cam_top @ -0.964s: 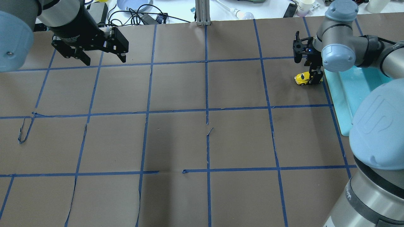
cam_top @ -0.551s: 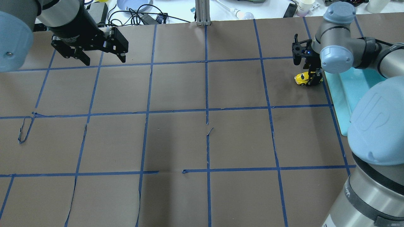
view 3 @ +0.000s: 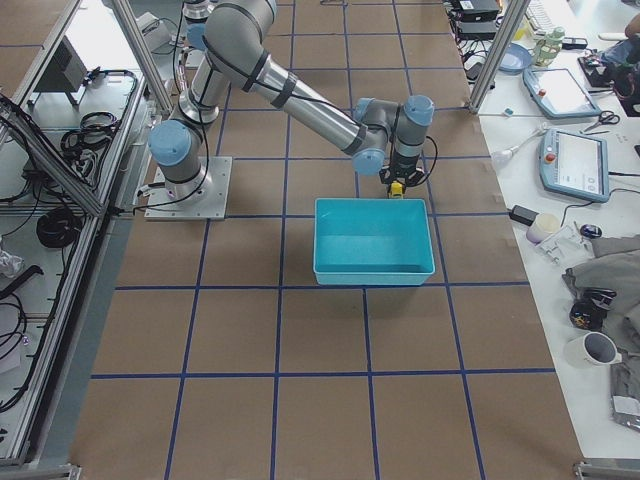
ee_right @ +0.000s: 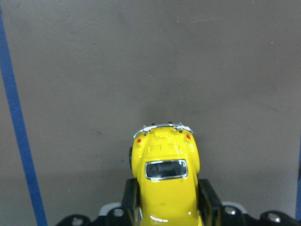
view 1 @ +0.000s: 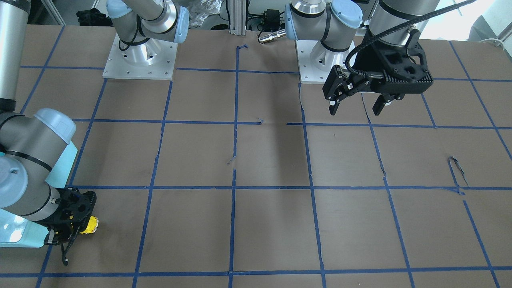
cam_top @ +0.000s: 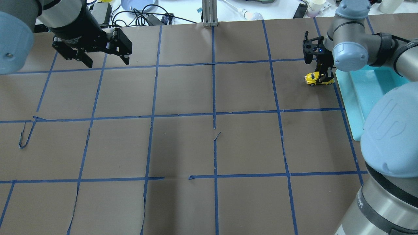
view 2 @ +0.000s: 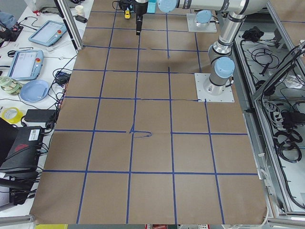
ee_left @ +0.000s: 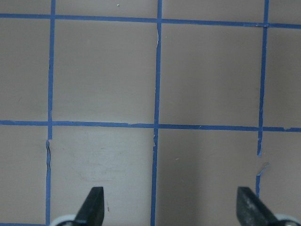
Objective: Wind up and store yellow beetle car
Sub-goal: 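Lift the car and carry it into the blue tray with the right gripper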
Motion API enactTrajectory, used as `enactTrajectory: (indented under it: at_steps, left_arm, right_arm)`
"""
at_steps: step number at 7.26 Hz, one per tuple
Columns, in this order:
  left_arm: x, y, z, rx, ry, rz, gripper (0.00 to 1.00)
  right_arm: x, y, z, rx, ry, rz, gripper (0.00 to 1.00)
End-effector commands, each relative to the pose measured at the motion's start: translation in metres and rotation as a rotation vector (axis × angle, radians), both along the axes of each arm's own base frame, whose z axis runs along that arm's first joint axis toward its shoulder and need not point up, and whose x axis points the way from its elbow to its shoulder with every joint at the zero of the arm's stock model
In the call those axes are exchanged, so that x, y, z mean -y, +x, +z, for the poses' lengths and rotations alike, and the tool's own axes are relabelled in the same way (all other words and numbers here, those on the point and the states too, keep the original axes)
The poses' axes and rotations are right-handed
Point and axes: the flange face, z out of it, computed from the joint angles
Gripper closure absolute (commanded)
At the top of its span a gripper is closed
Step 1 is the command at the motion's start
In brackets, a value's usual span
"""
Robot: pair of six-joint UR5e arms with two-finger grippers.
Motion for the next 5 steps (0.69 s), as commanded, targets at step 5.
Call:
enactTrajectory:
  at_steps: [5]
  left_arm:
    - [0.0, 0.003, 0.001, 0.009, -0.002, 0.005, 0.0]
  right_arm:
    - [-0.031, -0.012, 0.17, -0.039, 0.065, -0.016, 1.0]
